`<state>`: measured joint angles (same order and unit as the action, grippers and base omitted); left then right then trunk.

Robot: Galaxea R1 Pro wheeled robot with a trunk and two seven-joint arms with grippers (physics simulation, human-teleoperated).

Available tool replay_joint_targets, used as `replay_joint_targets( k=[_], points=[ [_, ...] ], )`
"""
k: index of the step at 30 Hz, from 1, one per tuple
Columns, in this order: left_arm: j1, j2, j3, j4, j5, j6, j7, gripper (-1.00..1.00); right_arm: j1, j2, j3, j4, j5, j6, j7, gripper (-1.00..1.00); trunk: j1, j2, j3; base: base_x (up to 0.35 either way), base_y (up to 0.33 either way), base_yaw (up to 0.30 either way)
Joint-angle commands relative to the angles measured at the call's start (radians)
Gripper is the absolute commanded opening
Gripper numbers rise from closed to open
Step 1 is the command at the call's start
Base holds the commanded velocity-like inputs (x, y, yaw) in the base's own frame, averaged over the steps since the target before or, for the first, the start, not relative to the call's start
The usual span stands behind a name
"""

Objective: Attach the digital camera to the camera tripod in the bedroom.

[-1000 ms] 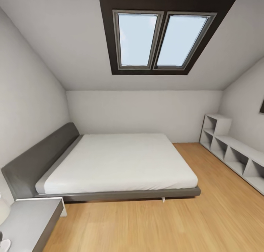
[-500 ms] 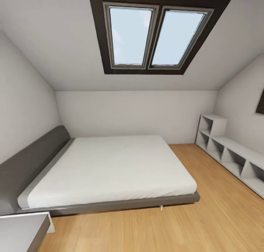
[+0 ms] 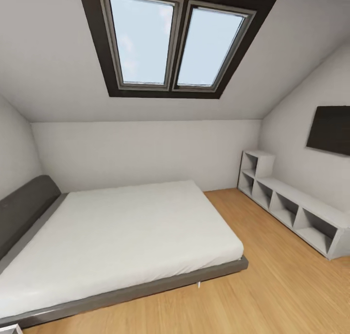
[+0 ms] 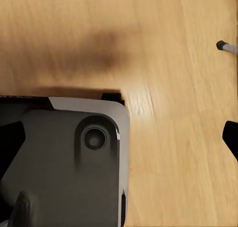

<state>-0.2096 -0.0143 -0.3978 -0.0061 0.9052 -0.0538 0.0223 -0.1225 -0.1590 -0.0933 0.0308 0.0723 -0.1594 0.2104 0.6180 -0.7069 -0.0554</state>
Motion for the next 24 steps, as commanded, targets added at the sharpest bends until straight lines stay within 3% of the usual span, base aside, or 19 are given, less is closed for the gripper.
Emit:
replay_joint_targets(
  k=[1, 14, 24],
  points=[
    [-0.001, 0.0, -0.009, 0.0, 0.008, -0.003, 0.001, -1.0, -0.002, 0.0, -0.009, 0.003, 0.007, -0.006, 0.003, 1.0, 0.001, -0.001, -0.002, 0.322, 0.0, -0.286],
    [-0.001, -0.001, -0.009, 0.001, 0.008, -0.003, 0.001, -1.0, -0.002, 0.001, -0.009, 0.004, 0.007, -0.006, 0.002, 1.0, 0.001, -0.001, -0.002, 0.308, 0.0, -0.286],
    [-0.001, 0.005, -0.005, 0.001, 0.023, -0.007, 0.004, -1.0, -0.002, 0.002, -0.01, 0.004, 0.005, -0.005, 0.0, 1.0, 0.001, -0.001, -0.002, 0.035, 0.0, -0.287]
  ],
)
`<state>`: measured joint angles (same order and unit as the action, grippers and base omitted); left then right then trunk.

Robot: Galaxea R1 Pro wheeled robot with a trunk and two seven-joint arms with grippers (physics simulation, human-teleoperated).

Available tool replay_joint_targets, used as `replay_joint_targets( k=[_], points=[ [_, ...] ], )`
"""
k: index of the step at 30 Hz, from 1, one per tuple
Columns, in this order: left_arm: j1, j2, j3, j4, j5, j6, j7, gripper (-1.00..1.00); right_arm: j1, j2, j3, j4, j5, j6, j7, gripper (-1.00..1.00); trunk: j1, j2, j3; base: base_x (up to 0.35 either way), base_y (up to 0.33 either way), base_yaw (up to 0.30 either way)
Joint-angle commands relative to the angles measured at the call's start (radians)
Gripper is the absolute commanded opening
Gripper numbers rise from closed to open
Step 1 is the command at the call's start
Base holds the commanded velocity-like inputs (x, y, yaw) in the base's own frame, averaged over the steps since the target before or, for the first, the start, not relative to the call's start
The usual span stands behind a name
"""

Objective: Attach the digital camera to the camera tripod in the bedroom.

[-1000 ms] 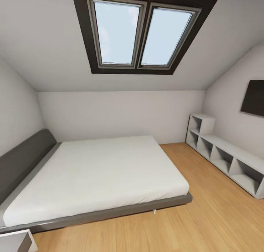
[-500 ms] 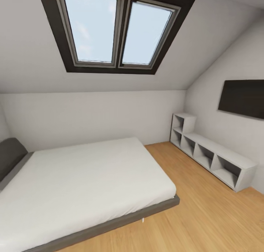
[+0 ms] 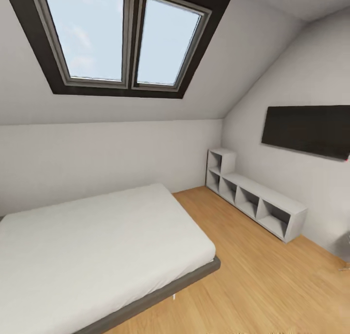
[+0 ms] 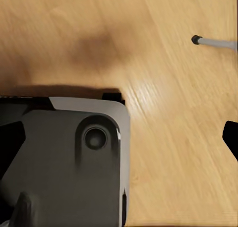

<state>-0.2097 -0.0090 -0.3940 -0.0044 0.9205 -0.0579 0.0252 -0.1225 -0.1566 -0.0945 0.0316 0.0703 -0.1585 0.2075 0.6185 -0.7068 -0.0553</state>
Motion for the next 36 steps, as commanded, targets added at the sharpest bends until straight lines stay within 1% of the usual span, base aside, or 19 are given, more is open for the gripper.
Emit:
replay_joint_targets(
  k=[1, 10, 13, 20, 25, 36],
  points=[
    [0.0, 0.0, -0.009, 0.0, 0.008, -0.003, 0.002, -1.0, -0.002, 0.0, -0.009, 0.003, 0.007, -0.006, 0.003, 1.0, 0.0, -0.001, -0.002, 0.003, 0.0, -0.287],
    [0.0, -0.001, -0.008, 0.0, 0.009, -0.003, 0.001, -1.0, -0.002, 0.0, -0.01, 0.004, 0.007, -0.006, 0.003, 1.0, 0.0, -0.001, -0.002, 0.001, 0.0, -0.289],
    [0.0, -0.003, -0.009, 0.0, 0.002, -0.003, 0.001, -1.0, -0.002, 0.001, -0.009, 0.004, 0.007, -0.006, 0.003, 1.0, 0.0, -0.001, -0.002, 0.013, 0.0, -0.29],
    [0.0, -0.005, -0.012, -0.002, -0.009, 0.0, -0.003, -1.0, -0.002, 0.0, -0.01, 0.004, 0.008, -0.006, 0.003, 1.0, 0.0, -0.001, -0.002, 0.219, 0.0, -0.268],
    [0.0, -0.006, -0.013, -0.002, -0.014, 0.001, -0.005, -1.0, -0.002, 0.0, -0.009, 0.003, 0.01, -0.004, 0.003, 1.0, 0.0, -0.001, -0.002, 0.311, 0.0, -0.07],
    [0.0, -0.007, -0.015, -0.003, -0.015, 0.003, -0.006, -1.0, -0.002, -0.001, -0.008, 0.003, 0.014, -0.002, 0.003, 1.0, 0.0, -0.001, -0.002, 0.323, 0.0, -0.007]
  ],
)
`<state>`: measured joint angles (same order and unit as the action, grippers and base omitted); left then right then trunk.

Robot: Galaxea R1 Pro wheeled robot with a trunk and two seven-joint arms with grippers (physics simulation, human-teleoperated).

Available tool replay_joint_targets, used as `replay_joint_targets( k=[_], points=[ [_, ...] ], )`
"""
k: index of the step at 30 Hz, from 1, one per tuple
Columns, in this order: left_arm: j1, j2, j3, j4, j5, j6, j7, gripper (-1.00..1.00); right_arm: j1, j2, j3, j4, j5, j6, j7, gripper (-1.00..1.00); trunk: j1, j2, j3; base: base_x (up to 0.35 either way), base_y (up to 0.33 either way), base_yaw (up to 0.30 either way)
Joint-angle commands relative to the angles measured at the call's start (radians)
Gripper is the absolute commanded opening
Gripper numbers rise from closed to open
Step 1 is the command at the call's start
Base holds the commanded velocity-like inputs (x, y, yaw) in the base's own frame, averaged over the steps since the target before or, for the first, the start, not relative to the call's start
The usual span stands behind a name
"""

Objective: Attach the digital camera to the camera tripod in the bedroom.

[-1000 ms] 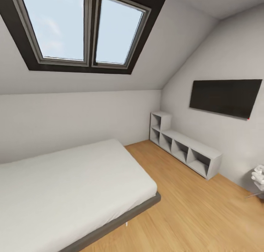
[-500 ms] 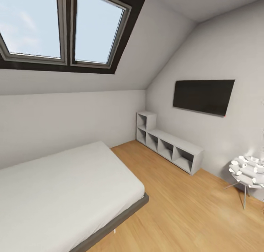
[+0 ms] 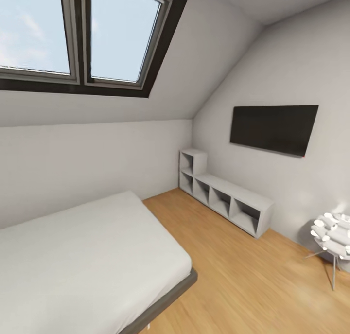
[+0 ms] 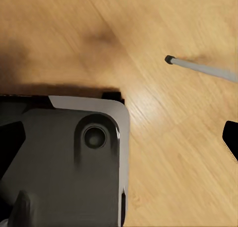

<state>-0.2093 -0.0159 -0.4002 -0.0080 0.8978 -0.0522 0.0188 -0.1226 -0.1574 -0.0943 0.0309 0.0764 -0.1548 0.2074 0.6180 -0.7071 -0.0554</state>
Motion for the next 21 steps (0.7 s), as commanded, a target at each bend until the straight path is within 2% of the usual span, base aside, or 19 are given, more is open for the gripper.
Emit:
replay_joint_targets(
  k=[1, 4, 7, 11, 15, 16, 17, 21],
  points=[
    [-0.001, -0.002, -0.009, 0.0, -0.011, -0.002, 0.0, -1.0, -0.002, -0.001, -0.008, 0.003, 0.008, -0.007, 0.003, 1.0, 0.001, -0.001, -0.002, 0.302, 0.0, 0.0],
    [-0.001, -0.004, -0.009, 0.0, -0.043, -0.001, -0.001, -1.0, -0.002, 0.0, -0.008, 0.003, 0.008, -0.008, 0.003, 1.0, 0.001, -0.001, -0.002, 0.188, 0.0, 0.0],
    [-0.001, -0.013, -0.009, 0.001, -0.104, 0.0, -0.013, -1.0, -0.002, 0.001, -0.008, 0.004, 0.007, -0.009, 0.003, 1.0, 0.001, -0.001, -0.002, 0.053, 0.0, -0.005],
    [-0.001, -0.017, -0.009, 0.001, -0.115, -0.003, -0.021, -1.0, -0.002, 0.004, -0.008, 0.004, 0.005, -0.009, 0.003, 1.0, 0.001, -0.001, -0.002, 0.027, 0.025, -0.154],
    [-0.001, -0.028, -0.009, 0.001, -0.125, -0.004, -0.023, -1.0, -0.002, 0.006, -0.008, 0.004, 0.005, -0.009, 0.003, 1.0, 0.001, -0.001, -0.002, 0.126, 0.174, -0.251],
    [-0.001, -0.032, -0.009, 0.002, -0.135, -0.004, -0.023, -1.0, -0.002, 0.006, -0.008, 0.004, 0.005, -0.009, 0.003, 1.0, 0.001, -0.001, -0.002, 0.164, 0.257, -0.273],
    [-0.001, -0.038, -0.009, 0.002, -0.165, -0.004, -0.022, -1.0, -0.002, 0.006, -0.008, 0.004, 0.005, -0.009, 0.003, 1.0, 0.001, -0.001, -0.002, 0.141, 0.277, -0.283],
    [-0.001, -0.04, -0.009, 0.003, -0.183, -0.005, -0.022, -1.0, -0.002, 0.007, -0.008, 0.004, 0.005, -0.009, 0.003, 1.0, 0.001, -0.001, -0.002, 0.061, 0.123, -0.286]
  ],
)
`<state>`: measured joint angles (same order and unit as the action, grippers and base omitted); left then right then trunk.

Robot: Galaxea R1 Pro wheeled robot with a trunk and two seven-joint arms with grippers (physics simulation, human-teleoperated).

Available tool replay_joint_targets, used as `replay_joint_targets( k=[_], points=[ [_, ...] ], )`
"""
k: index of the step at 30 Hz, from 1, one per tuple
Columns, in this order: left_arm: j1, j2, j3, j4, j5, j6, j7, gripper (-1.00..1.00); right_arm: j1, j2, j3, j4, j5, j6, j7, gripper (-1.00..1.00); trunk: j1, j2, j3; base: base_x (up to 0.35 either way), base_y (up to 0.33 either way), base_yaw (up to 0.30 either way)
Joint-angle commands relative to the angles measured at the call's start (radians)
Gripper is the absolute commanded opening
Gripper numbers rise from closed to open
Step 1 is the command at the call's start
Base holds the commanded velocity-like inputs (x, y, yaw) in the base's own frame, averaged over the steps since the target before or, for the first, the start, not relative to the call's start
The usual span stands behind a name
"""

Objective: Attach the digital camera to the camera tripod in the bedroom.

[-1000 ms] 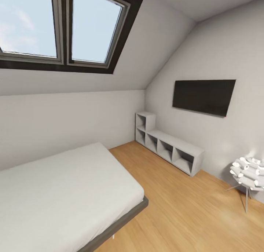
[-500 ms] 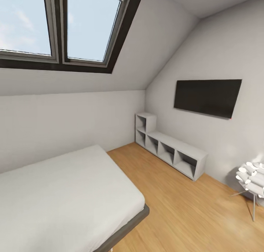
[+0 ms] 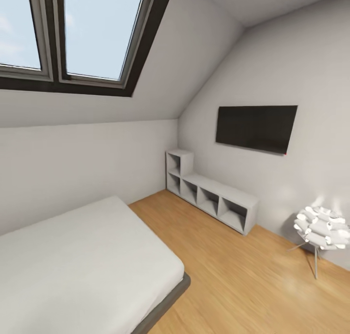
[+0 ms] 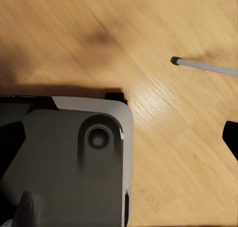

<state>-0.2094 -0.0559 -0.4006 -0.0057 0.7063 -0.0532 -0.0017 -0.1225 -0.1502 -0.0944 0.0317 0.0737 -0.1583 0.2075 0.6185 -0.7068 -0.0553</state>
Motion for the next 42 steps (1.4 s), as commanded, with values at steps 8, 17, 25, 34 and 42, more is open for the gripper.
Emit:
replay_joint_targets(
  k=[8, 17, 25, 34, 42],
  points=[
    [-0.001, 0.001, -0.007, 0.001, 0.004, -0.006, -0.001, -1.0, -0.002, -0.001, -0.008, 0.004, 0.008, -0.006, 0.003, 1.0, 0.0, -0.001, -0.002, 0.011, 0.022, -0.287],
    [-0.001, 0.001, -0.007, 0.001, 0.007, -0.007, 0.0, -1.0, -0.002, 0.0, -0.008, 0.003, 0.008, -0.006, 0.003, 1.0, 0.0, -0.001, -0.002, 0.001, 0.001, -0.287],
    [-0.001, 0.001, -0.007, 0.001, 0.005, -0.007, -0.001, -1.0, -0.002, 0.0, -0.008, 0.003, 0.008, -0.005, 0.003, 1.0, 0.0, -0.001, -0.002, 0.0, 0.0, -0.287],
    [-0.001, -0.003, -0.006, -0.004, 0.002, -0.005, -0.003, -1.0, -0.002, 0.001, -0.008, 0.003, 0.008, -0.004, 0.003, 1.0, 0.0, -0.001, -0.002, 0.0, 0.0, -0.287],
    [-0.001, -0.013, -0.013, -0.008, -0.002, -0.002, -0.141, -1.0, -0.002, 0.009, -0.008, 0.003, 0.008, -0.004, 0.003, 1.0, 0.0, -0.001, -0.002, 0.0, 0.0, -0.286]
  ],
)
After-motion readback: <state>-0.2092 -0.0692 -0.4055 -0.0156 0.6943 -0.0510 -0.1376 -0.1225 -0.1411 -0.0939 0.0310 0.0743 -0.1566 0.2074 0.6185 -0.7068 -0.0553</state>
